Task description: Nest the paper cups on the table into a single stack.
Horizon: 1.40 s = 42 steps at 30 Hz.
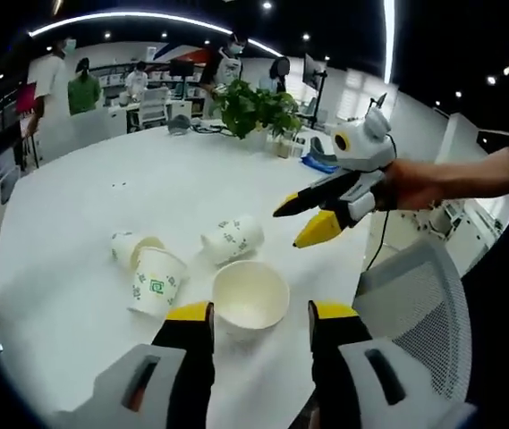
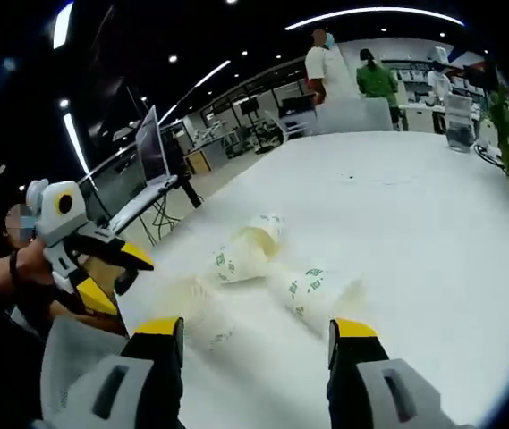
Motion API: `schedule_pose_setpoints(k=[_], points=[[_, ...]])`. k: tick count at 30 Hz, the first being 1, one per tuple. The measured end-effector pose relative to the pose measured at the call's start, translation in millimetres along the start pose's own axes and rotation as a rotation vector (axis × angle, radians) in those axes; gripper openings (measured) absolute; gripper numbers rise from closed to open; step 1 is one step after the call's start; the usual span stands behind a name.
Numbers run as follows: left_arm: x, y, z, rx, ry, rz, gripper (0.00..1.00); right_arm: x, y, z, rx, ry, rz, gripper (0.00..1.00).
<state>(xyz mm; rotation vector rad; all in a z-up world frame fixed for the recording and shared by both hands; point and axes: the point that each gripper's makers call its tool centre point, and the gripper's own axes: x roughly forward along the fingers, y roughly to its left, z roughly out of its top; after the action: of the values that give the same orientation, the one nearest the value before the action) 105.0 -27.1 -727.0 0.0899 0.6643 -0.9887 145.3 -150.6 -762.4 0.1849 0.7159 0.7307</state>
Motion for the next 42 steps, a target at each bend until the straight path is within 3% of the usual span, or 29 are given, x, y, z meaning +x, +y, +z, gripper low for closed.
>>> schedule_pose_setpoints(k=[9,19,29,42], points=[[-10,7.2,-6.0,-0.052,-0.036,0.033,0.49,13,-31,3.9,0.105,-0.027,-0.032,0.66],[-26,25.2,-14.2,-0.103,-0.056,0.056,0.49,33,-46,9.3,0.224,-0.054,-0.017,0.67],[-37,31.5,-19.2,-0.125,-0.056,0.082,0.48,57,-39,10.4,0.279,-0.041,0.019,0.65],[-46,31.4,-27.4,-0.154,-0.046,0.090,0.43,85,-23,5.9,0.343,-0.029,0.081,0.49]])
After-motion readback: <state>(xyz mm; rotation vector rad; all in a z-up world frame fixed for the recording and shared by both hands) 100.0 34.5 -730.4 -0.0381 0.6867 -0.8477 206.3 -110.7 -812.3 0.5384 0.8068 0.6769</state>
